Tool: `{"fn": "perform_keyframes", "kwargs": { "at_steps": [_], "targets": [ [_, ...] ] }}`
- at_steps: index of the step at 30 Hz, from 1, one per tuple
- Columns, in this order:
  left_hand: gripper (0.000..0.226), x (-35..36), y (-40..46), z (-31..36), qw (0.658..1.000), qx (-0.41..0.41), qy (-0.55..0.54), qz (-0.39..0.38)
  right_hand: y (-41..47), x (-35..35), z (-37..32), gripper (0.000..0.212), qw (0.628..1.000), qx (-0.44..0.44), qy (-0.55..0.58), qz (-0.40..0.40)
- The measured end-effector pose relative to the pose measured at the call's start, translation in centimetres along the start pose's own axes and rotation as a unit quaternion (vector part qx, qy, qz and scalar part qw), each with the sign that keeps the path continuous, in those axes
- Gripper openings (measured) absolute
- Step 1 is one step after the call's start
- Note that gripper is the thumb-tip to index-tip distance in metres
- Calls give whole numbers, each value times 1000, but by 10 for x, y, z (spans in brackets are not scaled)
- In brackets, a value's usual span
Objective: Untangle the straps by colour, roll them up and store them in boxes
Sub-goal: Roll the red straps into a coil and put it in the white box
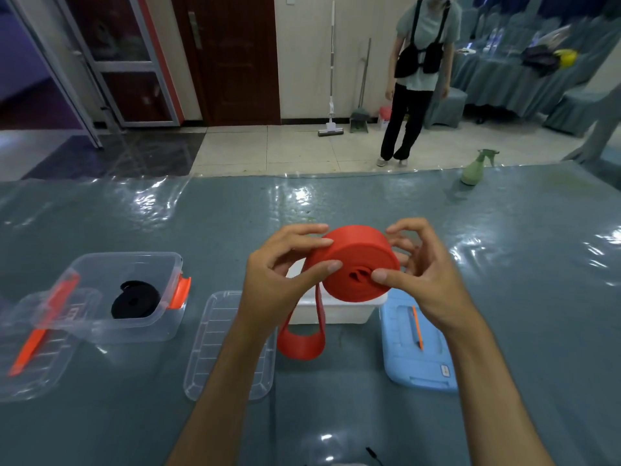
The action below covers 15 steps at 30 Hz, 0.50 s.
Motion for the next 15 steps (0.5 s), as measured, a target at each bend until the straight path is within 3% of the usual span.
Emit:
{"fn": "perform_keyframes", "kwargs": {
  "at_steps": [3,6,8,11,15],
  "targets": [
    [37,-1,0,2,1000,-23,10,-14,1,3,0,47,999,-20,18,42],
    [37,-2,1,4,999,-28,36,-16,0,4,1,37,999,12,37,20],
    [31,1,1,5,999,-37,6,11,-1,5,0,45,999,25,34,-2],
    [27,5,-3,-1,996,-70,-53,30,-2,3,-4,47,999,15,20,27],
    [52,4,-5,-4,985,-142,-90,-30,-3,3,-4,46,995,8,45,84]
  ]
}}
Point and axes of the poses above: each hand's wrist, its own y-axis towards the middle knuckle, its own x-axis out of the palm, z = x × y, the point moved 1 cm from there along y, towards the middle knuckle, and after that the axes turned 14 degrees about -y, right-handed, at the moved point
